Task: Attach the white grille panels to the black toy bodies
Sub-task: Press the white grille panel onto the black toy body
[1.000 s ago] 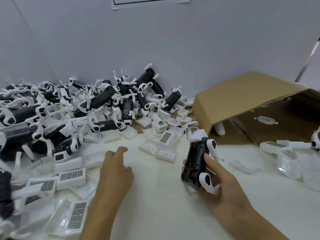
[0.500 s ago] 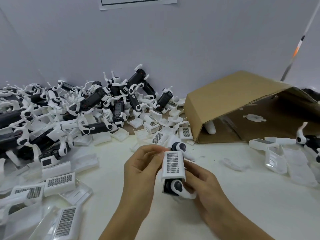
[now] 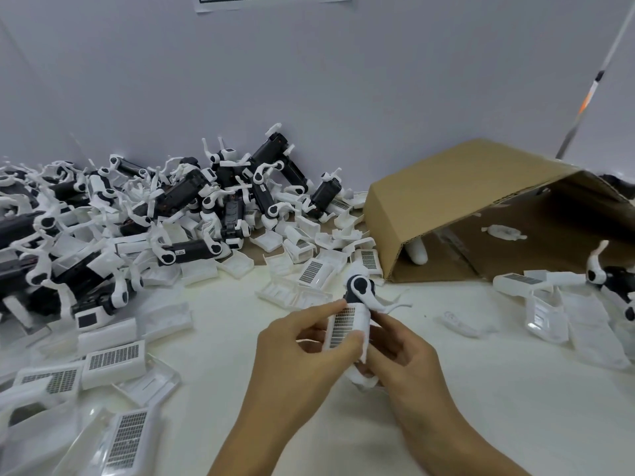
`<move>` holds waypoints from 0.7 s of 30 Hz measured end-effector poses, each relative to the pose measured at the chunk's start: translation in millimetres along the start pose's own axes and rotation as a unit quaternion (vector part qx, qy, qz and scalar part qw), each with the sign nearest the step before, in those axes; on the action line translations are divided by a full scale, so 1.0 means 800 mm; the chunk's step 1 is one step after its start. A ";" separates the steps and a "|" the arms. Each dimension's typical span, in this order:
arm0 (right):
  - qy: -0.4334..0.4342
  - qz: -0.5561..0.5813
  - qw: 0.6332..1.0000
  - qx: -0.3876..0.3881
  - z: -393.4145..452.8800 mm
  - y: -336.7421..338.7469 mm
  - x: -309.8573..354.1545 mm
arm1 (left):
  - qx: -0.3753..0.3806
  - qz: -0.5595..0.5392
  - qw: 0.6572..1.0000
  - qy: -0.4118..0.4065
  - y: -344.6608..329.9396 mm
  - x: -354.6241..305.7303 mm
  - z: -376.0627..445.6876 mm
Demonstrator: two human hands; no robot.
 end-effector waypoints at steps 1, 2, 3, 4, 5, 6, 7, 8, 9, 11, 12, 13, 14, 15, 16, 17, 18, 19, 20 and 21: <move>0.010 -0.014 1.000 0.005 -0.001 0.000 -0.001 | -0.006 0.007 1.000 -0.007 0.001 -0.001 0.000; 0.019 -0.030 0.999 0.007 -0.002 0.001 -0.003 | -0.012 0.016 1.000 -0.021 0.003 0.000 0.000; 0.026 -0.040 0.999 0.009 -0.003 0.002 -0.004 | -0.010 0.019 0.999 -0.029 0.004 0.001 0.000; 0.030 -0.043 0.999 0.011 -0.004 0.003 -0.004 | 0.000 0.020 0.999 -0.036 0.004 0.001 0.000; 0.026 -0.033 0.999 0.011 -0.003 0.005 -0.004 | 0.006 0.007 0.999 -0.034 0.003 -0.001 0.000; 0.013 -0.008 1.000 0.009 -0.002 0.007 -0.003 | 0.010 -0.024 0.999 -0.031 0.004 0.000 0.002; -0.009 0.031 0.999 0.010 0.001 0.009 -0.002 | 0.015 -0.073 0.997 -0.021 0.005 -0.002 0.004; -0.031 0.076 0.996 0.018 0.003 0.012 -0.001 | 0.022 -0.115 0.993 -0.013 0.006 -0.002 0.007; -0.049 0.115 0.992 0.031 0.005 0.012 0.001 | 0.027 -0.145 0.989 -0.009 0.008 -0.003 0.008; -0.068 0.156 0.984 0.056 0.007 0.012 0.004 | 0.037 -0.140 0.989 -0.019 0.007 -0.002 0.007; -0.072 0.164 0.982 0.063 0.007 0.012 0.004 | 0.039 -0.118 0.992 -0.031 0.006 -0.002 0.005; -0.072 0.165 0.981 0.069 0.006 0.012 0.004 | 0.033 -0.096 0.994 -0.039 0.003 -0.001 0.003; -0.069 0.157 0.982 0.075 0.004 0.011 0.004 | 0.024 -0.082 0.995 -0.051 0.001 0.001 0.001; -0.064 0.146 0.984 0.079 0.003 0.011 0.004 | 0.015 -0.073 0.995 -0.060 -0.001 0.002 0.000; -0.057 0.133 0.986 0.081 0.002 0.011 0.004 | 0.012 -0.072 0.995 -0.072 -0.003 0.003 -0.002; -0.051 0.125 0.988 0.080 0.002 0.009 0.004 | 0.012 -0.074 0.994 -0.082 -0.004 0.001 -0.003; -0.046 0.118 0.989 0.078 0.001 0.009 0.005 | 0.012 -0.075 0.992 -0.096 -0.006 -0.001 -0.005; -0.041 0.108 0.990 0.077 0.001 0.009 0.004 | 0.009 -0.072 0.992 -0.107 -0.007 -0.004 -0.006; -0.037 0.099 0.991 0.080 0.001 0.009 0.003 | 0.003 -0.068 0.991 -0.115 -0.008 -0.004 -0.006; -0.035 0.092 0.992 0.084 0.001 0.009 0.003 | -0.005 -0.069 0.991 -0.116 -0.009 -0.003 -0.006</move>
Point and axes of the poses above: each hand's wrist, its own z-axis towards the middle knuckle, its own y-axis out of the back of the hand, x = y × z, the point moved 1 cm from there along z, towards the middle knuckle, and after that the axes turned 9 degrees about y, right-handed, at the moved point
